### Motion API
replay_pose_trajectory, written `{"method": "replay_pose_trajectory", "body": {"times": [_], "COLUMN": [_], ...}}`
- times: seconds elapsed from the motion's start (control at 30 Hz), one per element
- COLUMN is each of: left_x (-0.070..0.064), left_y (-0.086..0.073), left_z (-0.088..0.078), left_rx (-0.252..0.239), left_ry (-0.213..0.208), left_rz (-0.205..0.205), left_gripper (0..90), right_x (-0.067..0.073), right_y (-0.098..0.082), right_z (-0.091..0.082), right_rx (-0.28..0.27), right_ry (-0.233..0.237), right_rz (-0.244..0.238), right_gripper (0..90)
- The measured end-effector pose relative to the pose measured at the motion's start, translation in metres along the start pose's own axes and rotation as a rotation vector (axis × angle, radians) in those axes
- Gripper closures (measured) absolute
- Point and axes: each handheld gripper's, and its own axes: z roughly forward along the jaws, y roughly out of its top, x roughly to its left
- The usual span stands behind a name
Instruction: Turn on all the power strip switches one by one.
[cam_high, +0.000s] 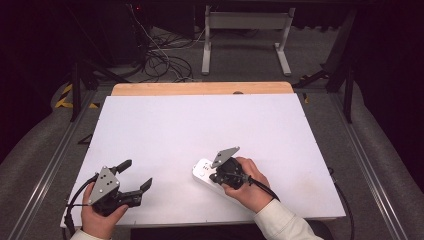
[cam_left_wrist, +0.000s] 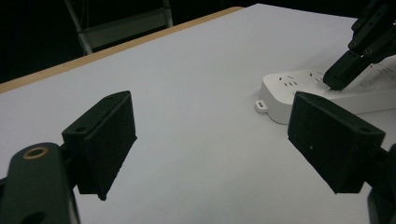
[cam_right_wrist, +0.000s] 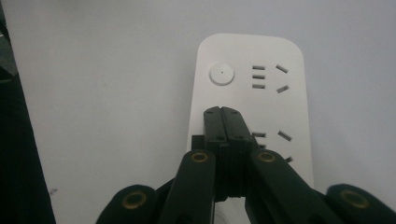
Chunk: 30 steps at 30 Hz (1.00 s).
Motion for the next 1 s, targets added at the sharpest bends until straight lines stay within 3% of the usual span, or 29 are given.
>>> {"method": "replay_pose_trajectory", "body": {"times": [0.47,0.53,0.63,0.7,0.77,0.83,1.0], "left_x": [-0.001,-0.001,0.000,0.000,0.001,0.002,0.000], "left_y": [0.000,0.000,0.000,0.000,0.000,-0.001,0.000], "left_z": [0.001,0.001,0.000,-0.001,-0.001,0.000,0.000], "left_rx": [0.002,0.003,0.001,-0.002,-0.001,-0.001,0.001], "left_ry": [0.000,0.000,0.002,0.002,0.005,0.004,0.002], "left_rz": [-0.002,-0.003,-0.001,-0.003,-0.005,-0.007,-0.006], "left_gripper": [15.6,15.6,15.6,15.6,15.6,15.6,15.6], "right_x": [0.001,0.003,0.000,0.001,0.001,0.001,-0.001], "right_y": [-0.002,-0.002,-0.002,-0.003,0.000,0.003,0.003], "right_z": [0.002,0.001,0.001,-0.005,-0.019,-0.033,-0.036], "right_rx": [-0.003,0.001,-0.004,-0.047,-0.155,-0.217,-0.227], "right_ry": [-0.004,-0.020,-0.003,-0.028,-0.001,-0.003,-0.013], "right_rz": [0.014,-0.004,0.007,-0.012,-0.008,-0.004,0.004], "right_gripper": [90.0,90.0,90.0,90.0,90.0,90.0,90.0]}}
